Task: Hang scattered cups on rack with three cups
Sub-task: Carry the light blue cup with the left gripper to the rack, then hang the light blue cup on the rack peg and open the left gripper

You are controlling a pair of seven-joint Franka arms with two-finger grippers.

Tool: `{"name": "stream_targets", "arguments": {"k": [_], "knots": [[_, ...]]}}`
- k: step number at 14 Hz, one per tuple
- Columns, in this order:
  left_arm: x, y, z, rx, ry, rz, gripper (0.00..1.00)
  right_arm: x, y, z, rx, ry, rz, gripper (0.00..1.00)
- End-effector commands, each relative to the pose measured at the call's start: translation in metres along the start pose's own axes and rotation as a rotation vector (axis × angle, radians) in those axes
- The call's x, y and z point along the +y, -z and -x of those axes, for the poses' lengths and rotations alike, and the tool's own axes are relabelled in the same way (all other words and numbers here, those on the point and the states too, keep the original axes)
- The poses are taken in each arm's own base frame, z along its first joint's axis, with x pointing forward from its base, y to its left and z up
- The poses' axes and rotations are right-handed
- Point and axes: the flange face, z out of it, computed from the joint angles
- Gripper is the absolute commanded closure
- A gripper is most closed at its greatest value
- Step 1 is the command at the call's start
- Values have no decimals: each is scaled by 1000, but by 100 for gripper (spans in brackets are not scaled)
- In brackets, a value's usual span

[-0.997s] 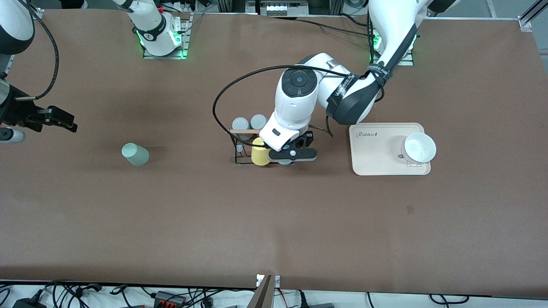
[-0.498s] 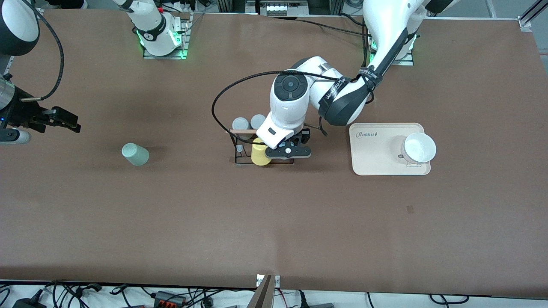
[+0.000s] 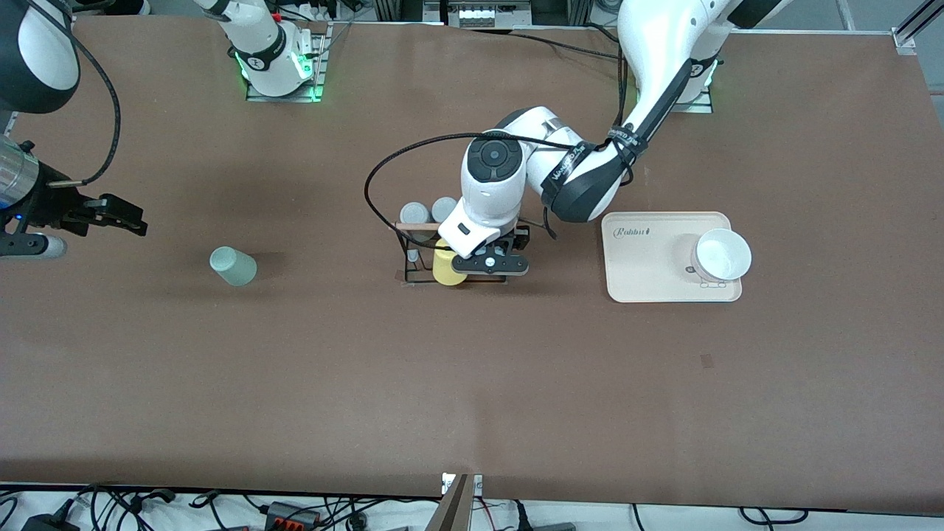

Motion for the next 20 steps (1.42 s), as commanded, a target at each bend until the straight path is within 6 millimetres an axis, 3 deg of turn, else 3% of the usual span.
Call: {"name": "stream_targets", "arguments": {"k": [1, 8, 11, 12, 14, 15, 17, 20], "knots": [[2, -12, -1, 15, -32, -9, 73, -4, -4, -3, 4, 11, 17, 0], [1, -23, -8, 34, -48, 13, 72, -7, -11, -5, -10, 18, 27, 0], [-1, -23, -10, 34, -53, 13, 66, -7, -11, -5, -13, 18, 26, 0], [-1, -23, -10, 34, -53, 13, 54, -8, -12, -5, -16, 19, 24, 0], [-5, -23, -12, 34, -49, 8, 13, -6, -14, -5, -21, 25, 24, 0], [-8, -22, -14, 38, -48, 1, 0, -7, -14, -5, -21, 27, 24, 0], [-11, -18, -16, 39, -41, -3, 0, -9, -14, -5, -22, 22, 24, 0], [-32, 13, -24, 24, -68, -40, 0, -8, -16, -5, -25, 22, 24, 0]]}}
